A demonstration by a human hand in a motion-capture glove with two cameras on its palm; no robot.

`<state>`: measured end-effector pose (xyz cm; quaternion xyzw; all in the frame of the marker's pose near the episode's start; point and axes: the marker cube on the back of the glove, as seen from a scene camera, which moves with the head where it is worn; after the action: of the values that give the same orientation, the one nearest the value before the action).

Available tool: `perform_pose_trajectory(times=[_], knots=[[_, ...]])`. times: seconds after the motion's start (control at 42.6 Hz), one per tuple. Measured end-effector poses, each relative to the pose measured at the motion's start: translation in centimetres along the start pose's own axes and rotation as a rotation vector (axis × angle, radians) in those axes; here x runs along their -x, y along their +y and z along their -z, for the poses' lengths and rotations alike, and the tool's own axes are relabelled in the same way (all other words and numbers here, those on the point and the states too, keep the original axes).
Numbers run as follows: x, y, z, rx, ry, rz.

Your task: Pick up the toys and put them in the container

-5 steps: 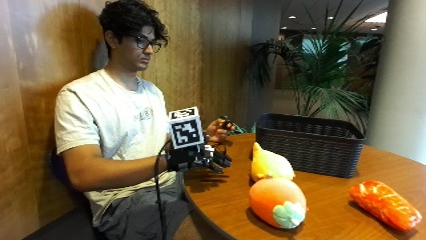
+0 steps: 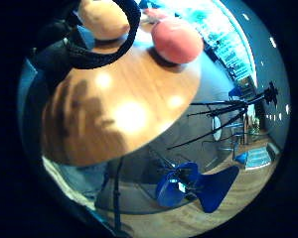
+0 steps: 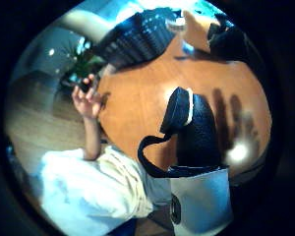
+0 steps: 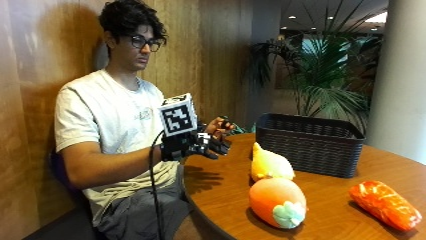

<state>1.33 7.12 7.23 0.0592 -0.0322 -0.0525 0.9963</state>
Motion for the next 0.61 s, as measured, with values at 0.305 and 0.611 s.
perform_pose_trajectory(times=[0.305,0.611], knots=[[-0.6,0.6,6.0,-0.079,0.079,0.0],[-1.1,-4.6,11.0,-0.111,0.079,-0.016]])
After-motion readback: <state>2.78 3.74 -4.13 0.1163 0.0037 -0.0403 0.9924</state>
